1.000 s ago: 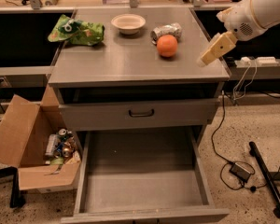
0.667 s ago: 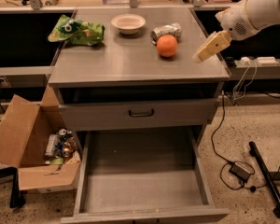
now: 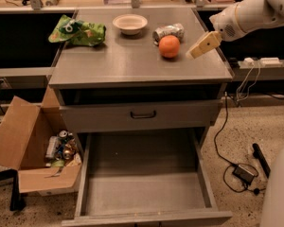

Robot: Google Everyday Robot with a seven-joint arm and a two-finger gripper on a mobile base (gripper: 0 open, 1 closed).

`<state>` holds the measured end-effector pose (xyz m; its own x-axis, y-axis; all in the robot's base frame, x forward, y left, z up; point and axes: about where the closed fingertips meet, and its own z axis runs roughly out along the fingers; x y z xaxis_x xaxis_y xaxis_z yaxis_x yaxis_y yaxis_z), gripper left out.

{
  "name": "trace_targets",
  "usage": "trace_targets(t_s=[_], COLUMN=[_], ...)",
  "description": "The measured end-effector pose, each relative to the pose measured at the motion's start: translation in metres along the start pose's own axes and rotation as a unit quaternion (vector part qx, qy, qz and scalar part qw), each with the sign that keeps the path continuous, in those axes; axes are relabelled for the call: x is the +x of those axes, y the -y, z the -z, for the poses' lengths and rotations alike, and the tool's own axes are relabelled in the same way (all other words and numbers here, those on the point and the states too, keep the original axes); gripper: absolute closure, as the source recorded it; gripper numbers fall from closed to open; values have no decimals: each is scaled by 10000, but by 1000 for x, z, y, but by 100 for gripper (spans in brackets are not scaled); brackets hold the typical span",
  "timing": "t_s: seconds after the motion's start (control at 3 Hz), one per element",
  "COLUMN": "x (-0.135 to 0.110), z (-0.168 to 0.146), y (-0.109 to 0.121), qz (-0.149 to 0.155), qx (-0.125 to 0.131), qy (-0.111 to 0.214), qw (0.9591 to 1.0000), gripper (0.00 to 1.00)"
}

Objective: Place orange into middle drawer

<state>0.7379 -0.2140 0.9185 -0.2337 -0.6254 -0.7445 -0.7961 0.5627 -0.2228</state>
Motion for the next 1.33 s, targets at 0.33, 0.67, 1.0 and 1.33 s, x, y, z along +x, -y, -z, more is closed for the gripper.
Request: trace_targets(t_s=[0.33,0.67,1.0,1.33], x=[-7,-11,-13,-14], z=[-24,-39,-57,-74], y=[10,12,12,9], qz=[-82,-121,-213,-261], qx=[-75,-171,-316,-473], qy=[193,306,385,411], qw=[9998,9993,9985,9977], gripper=[0,0,0,0])
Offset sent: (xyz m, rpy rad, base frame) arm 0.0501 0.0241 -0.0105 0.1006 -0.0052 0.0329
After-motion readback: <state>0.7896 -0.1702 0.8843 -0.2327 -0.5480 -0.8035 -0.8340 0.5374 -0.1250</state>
